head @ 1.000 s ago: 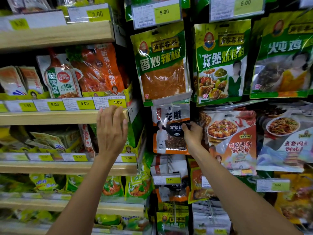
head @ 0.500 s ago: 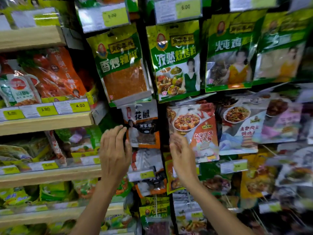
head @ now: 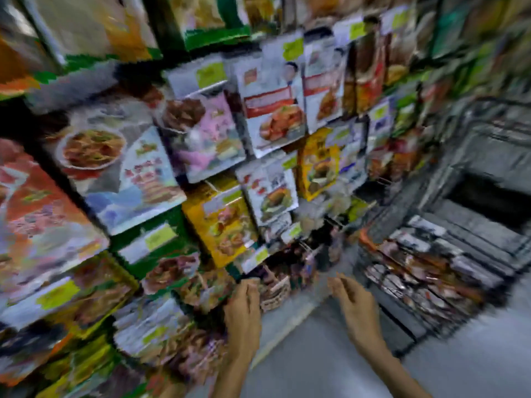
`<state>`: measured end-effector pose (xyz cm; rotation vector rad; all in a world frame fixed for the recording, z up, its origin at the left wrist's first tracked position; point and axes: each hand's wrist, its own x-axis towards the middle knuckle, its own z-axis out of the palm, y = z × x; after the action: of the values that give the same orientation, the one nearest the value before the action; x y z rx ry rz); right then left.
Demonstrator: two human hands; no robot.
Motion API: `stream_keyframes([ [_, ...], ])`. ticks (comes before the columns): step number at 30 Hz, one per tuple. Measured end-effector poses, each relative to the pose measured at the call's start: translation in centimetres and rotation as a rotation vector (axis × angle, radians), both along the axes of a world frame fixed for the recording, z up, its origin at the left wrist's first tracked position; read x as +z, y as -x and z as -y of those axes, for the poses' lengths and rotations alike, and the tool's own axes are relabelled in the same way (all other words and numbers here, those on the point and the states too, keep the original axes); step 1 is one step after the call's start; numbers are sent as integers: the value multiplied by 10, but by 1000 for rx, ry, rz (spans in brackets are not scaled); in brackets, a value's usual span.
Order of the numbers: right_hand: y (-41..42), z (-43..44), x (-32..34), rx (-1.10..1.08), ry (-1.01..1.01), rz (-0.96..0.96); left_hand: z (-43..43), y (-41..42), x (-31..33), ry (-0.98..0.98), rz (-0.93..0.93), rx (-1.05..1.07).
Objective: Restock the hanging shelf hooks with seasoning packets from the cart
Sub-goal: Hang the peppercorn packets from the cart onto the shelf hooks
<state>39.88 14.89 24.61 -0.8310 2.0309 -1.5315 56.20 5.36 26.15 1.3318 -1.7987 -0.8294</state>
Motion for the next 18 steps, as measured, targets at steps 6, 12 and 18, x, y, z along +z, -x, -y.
stream_keyframes([
  [6,129,-72,-46,-271,-224,6,-34,148,-54,-238,129,-327],
  [12,220,-92,-84,-475,-363,65,-5,263,-92,-326,246,-498],
  [18,301,-63,-124,-639,-438,129,67,380,-109,-234,291,-733],
])
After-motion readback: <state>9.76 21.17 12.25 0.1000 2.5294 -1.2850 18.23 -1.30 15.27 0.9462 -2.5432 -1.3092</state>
